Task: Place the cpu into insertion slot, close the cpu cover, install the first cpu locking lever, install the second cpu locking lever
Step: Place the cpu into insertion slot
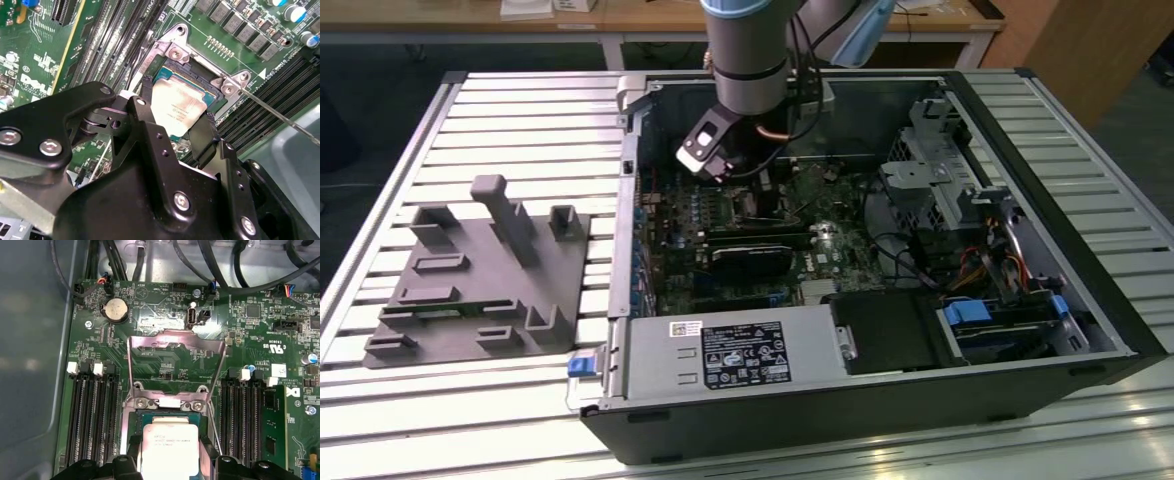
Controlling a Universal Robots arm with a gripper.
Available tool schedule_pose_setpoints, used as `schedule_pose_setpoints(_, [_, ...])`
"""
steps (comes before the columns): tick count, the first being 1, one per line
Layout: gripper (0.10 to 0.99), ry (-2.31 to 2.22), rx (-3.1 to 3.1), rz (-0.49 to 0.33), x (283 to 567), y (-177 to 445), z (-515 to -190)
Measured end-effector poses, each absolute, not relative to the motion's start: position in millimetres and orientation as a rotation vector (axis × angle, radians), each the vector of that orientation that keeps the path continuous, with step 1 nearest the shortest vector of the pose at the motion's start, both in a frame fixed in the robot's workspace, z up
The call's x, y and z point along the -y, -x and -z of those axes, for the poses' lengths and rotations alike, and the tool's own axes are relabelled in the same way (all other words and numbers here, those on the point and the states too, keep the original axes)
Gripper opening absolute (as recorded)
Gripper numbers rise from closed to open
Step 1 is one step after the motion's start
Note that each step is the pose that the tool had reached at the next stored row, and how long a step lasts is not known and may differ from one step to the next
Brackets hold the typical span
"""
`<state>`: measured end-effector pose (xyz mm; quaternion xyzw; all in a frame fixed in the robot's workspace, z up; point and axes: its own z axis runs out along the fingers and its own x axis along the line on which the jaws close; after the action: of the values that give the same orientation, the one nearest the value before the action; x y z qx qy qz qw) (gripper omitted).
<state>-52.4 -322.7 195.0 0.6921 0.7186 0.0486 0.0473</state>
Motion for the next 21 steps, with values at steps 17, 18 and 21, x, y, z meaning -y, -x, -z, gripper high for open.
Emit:
schedule_pose_setpoints(17, [0.537,-2.135,-2.167,-0.146,321.5,54.3,-191.3])
schedule_pose_setpoints(18, [0.537,-2.135,-2.167,-0.146,321.4,54.3,-191.2])
schedule_pose_setpoints(21, [0.537,-2.135,-2.167,-0.146,321.3,54.4,-191.2])
